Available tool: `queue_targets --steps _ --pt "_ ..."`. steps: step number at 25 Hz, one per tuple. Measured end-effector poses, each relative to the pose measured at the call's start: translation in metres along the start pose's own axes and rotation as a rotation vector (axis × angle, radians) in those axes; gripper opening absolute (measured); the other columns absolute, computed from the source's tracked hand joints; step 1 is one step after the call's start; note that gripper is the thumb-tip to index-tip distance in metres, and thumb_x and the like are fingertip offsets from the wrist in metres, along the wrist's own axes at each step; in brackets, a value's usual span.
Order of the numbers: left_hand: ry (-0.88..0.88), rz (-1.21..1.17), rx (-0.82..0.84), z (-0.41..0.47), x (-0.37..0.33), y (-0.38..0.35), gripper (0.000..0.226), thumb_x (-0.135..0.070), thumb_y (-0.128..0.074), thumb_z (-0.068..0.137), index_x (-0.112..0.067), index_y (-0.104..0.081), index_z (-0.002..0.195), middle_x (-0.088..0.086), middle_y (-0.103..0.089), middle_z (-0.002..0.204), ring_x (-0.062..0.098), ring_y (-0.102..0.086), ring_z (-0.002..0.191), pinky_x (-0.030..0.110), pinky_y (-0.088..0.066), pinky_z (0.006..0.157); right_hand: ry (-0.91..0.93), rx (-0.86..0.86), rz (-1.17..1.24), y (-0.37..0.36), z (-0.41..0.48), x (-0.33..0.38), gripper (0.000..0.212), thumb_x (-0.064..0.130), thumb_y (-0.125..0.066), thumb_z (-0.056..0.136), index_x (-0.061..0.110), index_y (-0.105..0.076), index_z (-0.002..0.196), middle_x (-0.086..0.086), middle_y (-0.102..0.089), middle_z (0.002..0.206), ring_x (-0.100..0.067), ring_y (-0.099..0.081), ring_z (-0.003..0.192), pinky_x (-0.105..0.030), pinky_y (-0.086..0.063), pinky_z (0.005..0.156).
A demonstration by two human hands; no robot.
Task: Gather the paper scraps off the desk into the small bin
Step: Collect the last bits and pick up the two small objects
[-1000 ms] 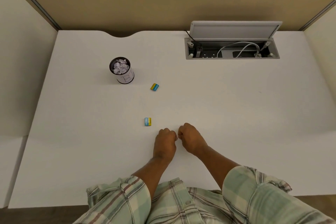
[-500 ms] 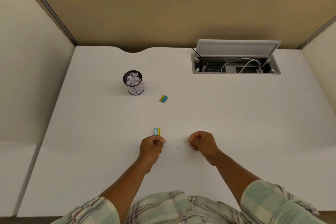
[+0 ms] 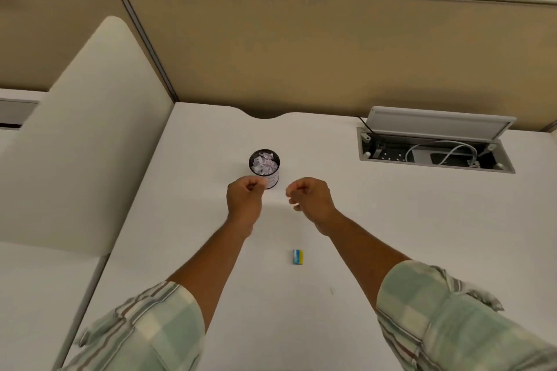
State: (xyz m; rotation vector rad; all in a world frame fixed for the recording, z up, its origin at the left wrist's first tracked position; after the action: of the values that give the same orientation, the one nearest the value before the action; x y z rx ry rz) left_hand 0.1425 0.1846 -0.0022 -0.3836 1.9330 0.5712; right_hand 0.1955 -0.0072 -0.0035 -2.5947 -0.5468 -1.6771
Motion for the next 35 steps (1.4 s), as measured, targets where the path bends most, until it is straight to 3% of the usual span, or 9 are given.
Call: queue_targets --steps 6,10,13,16,19,23,25,31,35 --pt "-0.128 0.258 -0.052 0.070 -0.049 0.008 0.014 -0.009 -0.065 0.089 -0.009 -0.079 0.092 0.005 -0.077 0.093 0.019 -0.070 0.084 0.024 -0.055 0.075 0.155 -0.101 -0.355 -0.038 0.076 0.076 0.015 0.007 -0.064 0.089 0.010 -0.079 0.090 -0.005 -0.077 0.094 -0.020 -0.070 0.085 -0.030 -0.058 0.079" --pt "-0.157 0.375 -0.039 0.092 -0.054 0.007 0.006 -0.010 -0.075 0.082 -0.013 -0.080 0.080 0.001 -0.077 0.081 0.016 -0.071 0.075 0.028 -0.060 0.071 0.190 -0.114 -0.589 -0.047 0.098 0.085 0.014 0.012 -0.071 0.088 0.021 -0.071 0.077 0.001 -0.073 0.083 -0.014 -0.066 0.074 -0.028 -0.059 0.071" --pt "-0.154 0.422 -0.024 0.098 -0.049 0.007 0.009 -0.017 -0.085 0.076 -0.013 -0.077 0.074 0.002 -0.075 0.076 0.018 -0.070 0.071 0.029 -0.059 0.070 0.183 -0.123 -0.608 -0.044 0.102 0.080 0.014 0.014 -0.074 0.086 0.021 -0.069 0.076 0.003 -0.069 0.078 -0.012 -0.064 0.070 -0.025 -0.057 0.065" --pt "-0.178 0.409 0.020 0.094 -0.047 0.002 0.005 -0.014 -0.081 0.077 -0.013 -0.077 0.076 0.001 -0.075 0.078 0.018 -0.070 0.073 0.029 -0.059 0.070 0.222 -0.062 -0.547 -0.042 0.096 0.076 0.013 0.007 -0.067 0.090 0.016 -0.077 0.087 0.000 -0.074 0.089 -0.015 -0.067 0.081 -0.024 -0.056 0.072" --pt "-0.240 0.375 0.038 0.082 -0.047 -0.001 0.006 -0.014 -0.072 0.084 -0.015 -0.078 0.085 -0.003 -0.075 0.081 0.010 -0.069 0.075 0.016 -0.053 0.064 0.207 -0.051 -0.424 -0.032 0.081 0.066 0.001 0.012 -0.075 0.085 0.012 -0.076 0.085 -0.002 -0.075 0.085 -0.017 -0.069 0.077 -0.029 -0.057 0.073" --pt "-0.227 0.273 0.039 0.058 -0.027 0.001 0.006 -0.024 -0.071 0.081 -0.023 -0.077 0.082 -0.014 -0.073 0.075 0.000 -0.069 0.072 0.014 -0.051 0.063 0.139 -0.039 -0.154 -0.005 0.049 0.037 0.004 0.012 -0.075 0.086 0.013 -0.074 0.090 0.002 -0.072 0.078 -0.005 -0.065 0.063 -0.016 -0.051 0.055" --pt "-0.203 0.278 0.074 0.043 -0.006 -0.001 0.002 -0.026 -0.073 0.080 -0.027 -0.076 0.079 -0.016 -0.073 0.072 -0.004 -0.067 0.070 0.016 -0.052 0.064 0.107 -0.039 -0.123 0.011 0.030 0.015 0.006 0.013 -0.077 0.086 0.012 -0.075 0.091 0.004 -0.071 0.076 -0.002 -0.064 0.060 -0.013 -0.049 0.054" --pt "-0.086 0.394 0.231 -0.010 0.068 -0.015 0.007 -0.030 -0.077 0.080 -0.025 -0.076 0.084 -0.015 -0.074 0.082 -0.001 -0.067 0.077 0.014 -0.049 0.067 0.003 -0.040 -0.390 0.047 -0.033 -0.080 0.003 0.020 -0.079 0.083 0.020 -0.076 0.083 0.010 -0.074 0.082 -0.007 -0.067 0.080 -0.025 -0.054 0.077" --pt "-0.038 0.499 0.310 -0.042 0.102 -0.026 0.015 -0.026 -0.079 0.080 -0.020 -0.076 0.094 -0.010 -0.073 0.091 0.005 -0.066 0.083 0.010 -0.044 0.069 -0.081 -0.005 -0.575 0.066 -0.074 -0.138 0.006 0.023 -0.077 0.082 0.024 -0.073 0.077 0.009 -0.073 0.082 -0.010 -0.067 0.080 -0.032 -0.056 0.076"
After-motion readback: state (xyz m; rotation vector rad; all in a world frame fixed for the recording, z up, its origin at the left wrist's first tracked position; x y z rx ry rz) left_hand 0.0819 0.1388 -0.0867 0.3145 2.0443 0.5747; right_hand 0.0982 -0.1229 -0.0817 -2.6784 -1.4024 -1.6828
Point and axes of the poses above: each hand's wrist, its own z-axis towards the middle knuckle, its own y-axis out of the back of the hand, x = y × z, the point moved 8 cm from there along z, towards the middle knuckle
